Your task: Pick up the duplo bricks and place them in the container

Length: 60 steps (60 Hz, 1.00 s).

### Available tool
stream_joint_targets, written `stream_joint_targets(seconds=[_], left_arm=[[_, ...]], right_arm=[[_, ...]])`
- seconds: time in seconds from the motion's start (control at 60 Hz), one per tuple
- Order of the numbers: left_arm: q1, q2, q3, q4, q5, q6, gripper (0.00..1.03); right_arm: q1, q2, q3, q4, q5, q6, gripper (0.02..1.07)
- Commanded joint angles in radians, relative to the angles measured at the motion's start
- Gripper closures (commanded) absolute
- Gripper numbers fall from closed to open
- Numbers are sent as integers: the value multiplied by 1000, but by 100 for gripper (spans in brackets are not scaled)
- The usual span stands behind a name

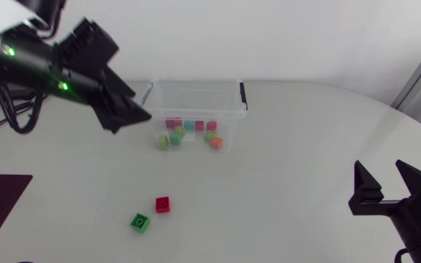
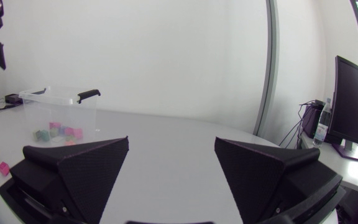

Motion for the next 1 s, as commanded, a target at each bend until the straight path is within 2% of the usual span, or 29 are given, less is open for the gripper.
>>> stream_joint_targets(seconds=[0.0,0.117,0.217,0.4,0.583,0.8,0.983], left_arm=[[-30,1,-128,-35,-5,111,17],[-86,11,-246,-37,-32,184,17],[-150,80,-324,0,-106,210,17],[-213,201,-364,95,-196,220,17],[-213,296,-356,156,-205,288,17],[-213,362,-335,163,-207,300,17],[-213,411,-335,215,-215,302,17]], right_arm=[[4,-5,-22,14,-4,22,7],[4,-5,-22,12,-4,22,7],[4,-5,-22,14,-4,22,7],[4,-5,-22,14,-4,22,7],[4,-5,-22,14,-4,22,7],[4,-5,-22,12,-4,24,7],[4,-5,-22,14,-4,22,7]])
